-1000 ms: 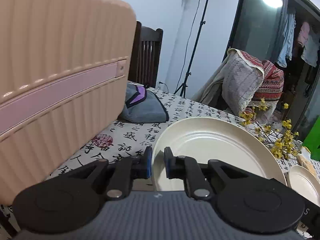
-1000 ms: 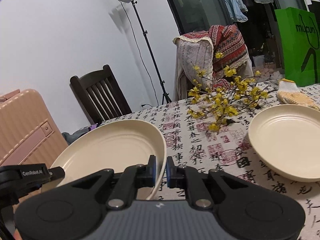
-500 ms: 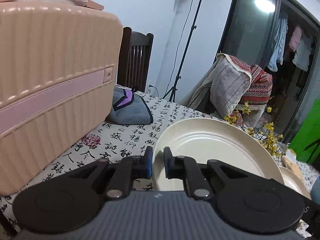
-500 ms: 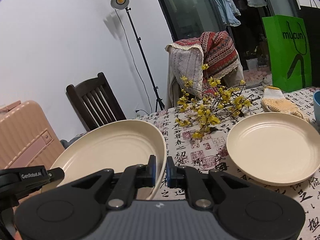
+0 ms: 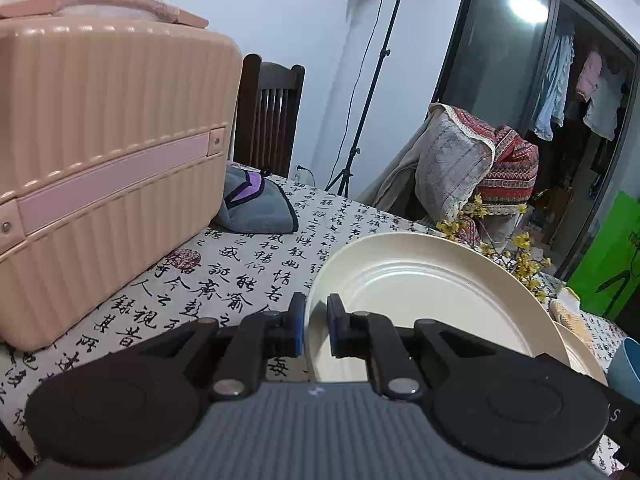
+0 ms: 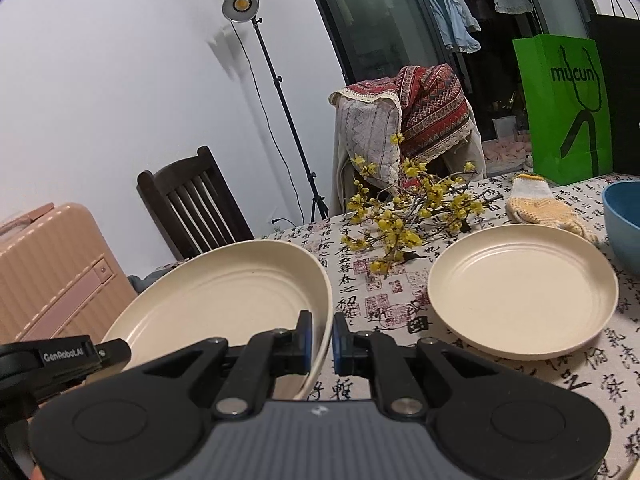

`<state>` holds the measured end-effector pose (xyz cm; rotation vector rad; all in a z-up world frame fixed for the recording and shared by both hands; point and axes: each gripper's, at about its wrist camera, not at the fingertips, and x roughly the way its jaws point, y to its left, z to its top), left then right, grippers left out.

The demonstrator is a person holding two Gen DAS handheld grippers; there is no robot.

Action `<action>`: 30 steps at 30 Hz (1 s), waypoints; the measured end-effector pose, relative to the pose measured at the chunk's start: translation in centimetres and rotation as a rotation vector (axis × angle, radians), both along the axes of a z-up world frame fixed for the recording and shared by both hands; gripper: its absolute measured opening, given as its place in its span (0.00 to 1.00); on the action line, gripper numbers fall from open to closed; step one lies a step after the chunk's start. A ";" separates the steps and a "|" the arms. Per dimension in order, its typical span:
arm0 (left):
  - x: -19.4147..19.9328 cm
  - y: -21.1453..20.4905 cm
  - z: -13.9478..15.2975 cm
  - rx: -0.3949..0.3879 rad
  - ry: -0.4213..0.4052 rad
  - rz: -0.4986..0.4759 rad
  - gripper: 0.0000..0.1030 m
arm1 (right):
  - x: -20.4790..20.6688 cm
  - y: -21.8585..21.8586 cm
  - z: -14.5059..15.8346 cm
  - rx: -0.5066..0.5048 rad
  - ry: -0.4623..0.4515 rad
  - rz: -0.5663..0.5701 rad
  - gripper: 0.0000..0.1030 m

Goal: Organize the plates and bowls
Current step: 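Carry the held plate away from the suitcase toward the blue bowls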

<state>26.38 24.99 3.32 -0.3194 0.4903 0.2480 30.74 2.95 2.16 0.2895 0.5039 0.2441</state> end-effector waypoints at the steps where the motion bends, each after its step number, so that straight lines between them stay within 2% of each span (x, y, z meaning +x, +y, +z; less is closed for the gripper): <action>1: -0.3 -0.2 0.1 0.005 -0.004 0.002 0.12 | -0.2 -0.2 0.1 0.000 -0.002 0.001 0.09; 8: -1.8 -2.1 0.6 0.038 -0.014 0.008 0.12 | -1.2 -1.7 0.2 0.015 -0.006 0.009 0.10; 30: -5.8 -5.8 1.5 0.046 -0.023 0.009 0.12 | -4.7 -5.4 1.1 0.005 -0.031 0.033 0.10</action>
